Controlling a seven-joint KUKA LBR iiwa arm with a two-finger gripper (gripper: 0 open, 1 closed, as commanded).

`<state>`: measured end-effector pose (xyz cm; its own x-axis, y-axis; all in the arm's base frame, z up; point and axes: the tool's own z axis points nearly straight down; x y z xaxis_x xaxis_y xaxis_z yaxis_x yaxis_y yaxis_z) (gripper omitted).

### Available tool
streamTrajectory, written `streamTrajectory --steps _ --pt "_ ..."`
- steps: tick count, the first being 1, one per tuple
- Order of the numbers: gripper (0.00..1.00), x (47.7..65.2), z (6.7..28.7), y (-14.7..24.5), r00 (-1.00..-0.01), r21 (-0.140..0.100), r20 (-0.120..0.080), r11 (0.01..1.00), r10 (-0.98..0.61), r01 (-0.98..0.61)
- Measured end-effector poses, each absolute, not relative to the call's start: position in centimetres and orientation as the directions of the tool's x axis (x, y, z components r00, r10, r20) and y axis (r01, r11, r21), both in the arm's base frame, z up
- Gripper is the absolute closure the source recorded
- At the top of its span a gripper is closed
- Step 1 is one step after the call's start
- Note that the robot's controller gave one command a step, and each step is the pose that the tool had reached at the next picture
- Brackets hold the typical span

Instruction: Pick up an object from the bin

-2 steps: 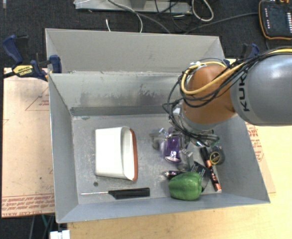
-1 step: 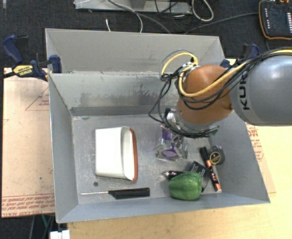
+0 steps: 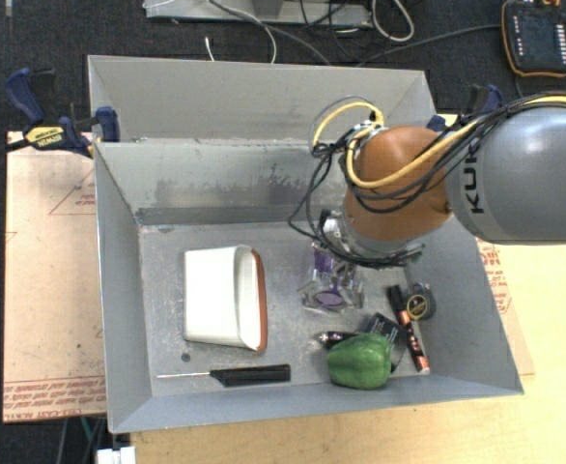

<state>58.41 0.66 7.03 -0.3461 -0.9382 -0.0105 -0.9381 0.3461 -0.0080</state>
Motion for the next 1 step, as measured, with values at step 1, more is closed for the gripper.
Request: streamTrajectory --steps 1 --pt "1.0 58.12 9.72 0.74 -0.348 0.002 -0.008 0.348 -0.938 -0.938"
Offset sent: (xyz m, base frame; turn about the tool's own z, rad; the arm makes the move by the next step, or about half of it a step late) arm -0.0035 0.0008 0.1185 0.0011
